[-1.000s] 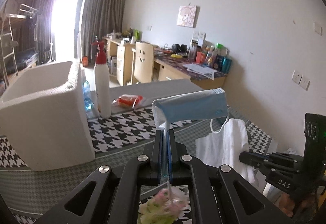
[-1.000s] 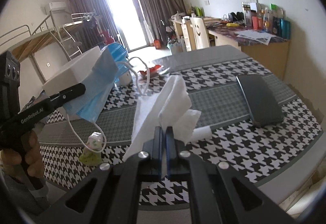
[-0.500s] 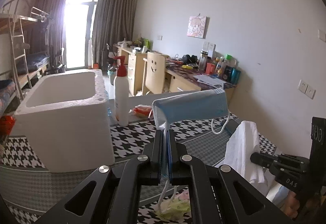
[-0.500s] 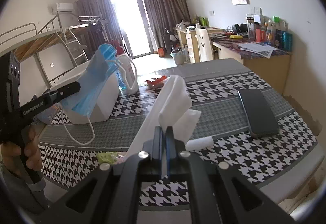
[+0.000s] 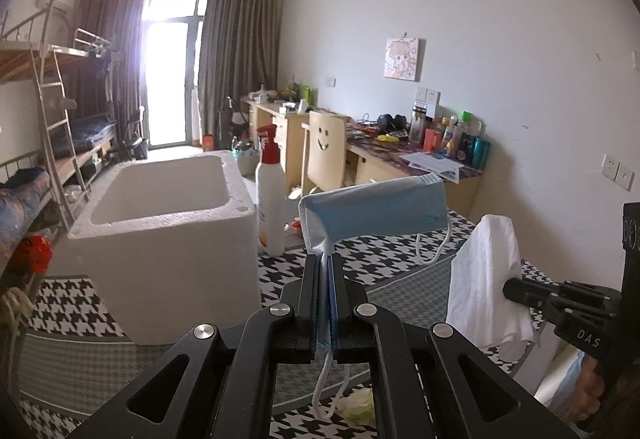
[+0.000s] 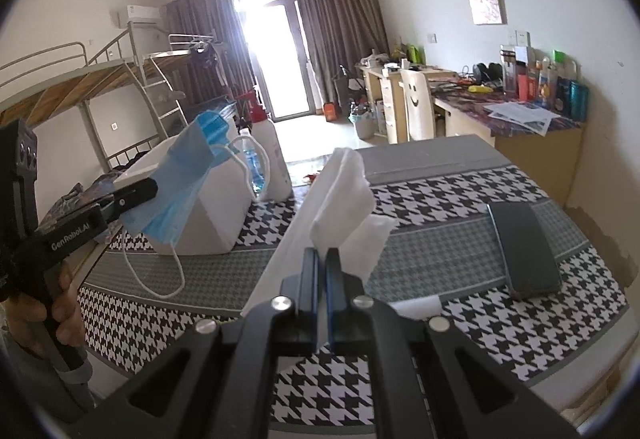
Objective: Organize soft objects
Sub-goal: 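Lift both masks off the table and carry them toward the white foam box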
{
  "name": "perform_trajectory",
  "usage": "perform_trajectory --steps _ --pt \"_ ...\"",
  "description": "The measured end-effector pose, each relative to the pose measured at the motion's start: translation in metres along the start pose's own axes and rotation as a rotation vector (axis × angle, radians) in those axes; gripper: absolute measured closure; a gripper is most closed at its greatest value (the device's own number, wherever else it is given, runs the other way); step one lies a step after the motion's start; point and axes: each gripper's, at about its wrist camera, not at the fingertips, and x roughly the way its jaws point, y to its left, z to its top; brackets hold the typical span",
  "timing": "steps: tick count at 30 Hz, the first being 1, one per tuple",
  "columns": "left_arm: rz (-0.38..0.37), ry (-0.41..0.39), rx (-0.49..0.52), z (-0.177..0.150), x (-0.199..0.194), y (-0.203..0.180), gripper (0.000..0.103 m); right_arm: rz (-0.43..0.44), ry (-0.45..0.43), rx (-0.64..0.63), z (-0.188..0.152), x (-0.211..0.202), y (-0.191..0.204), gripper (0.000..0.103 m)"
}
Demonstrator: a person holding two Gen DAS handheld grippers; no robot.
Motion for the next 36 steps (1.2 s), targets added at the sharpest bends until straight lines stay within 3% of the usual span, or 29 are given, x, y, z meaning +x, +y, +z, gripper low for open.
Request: perform_trajectory --steps 16,36 --pt "0.057 -0.036 0.033 0.015 -0.004 0.014 0.099 0.051 -0.03 -0.027 0.019 0.012 0.015 0.097" --pt "0.058 -0.062 0.04 0.039 -0.002 0.015 0.099 0.08 -0.063 -0.071 0.044 0.017 0.022 0.097"
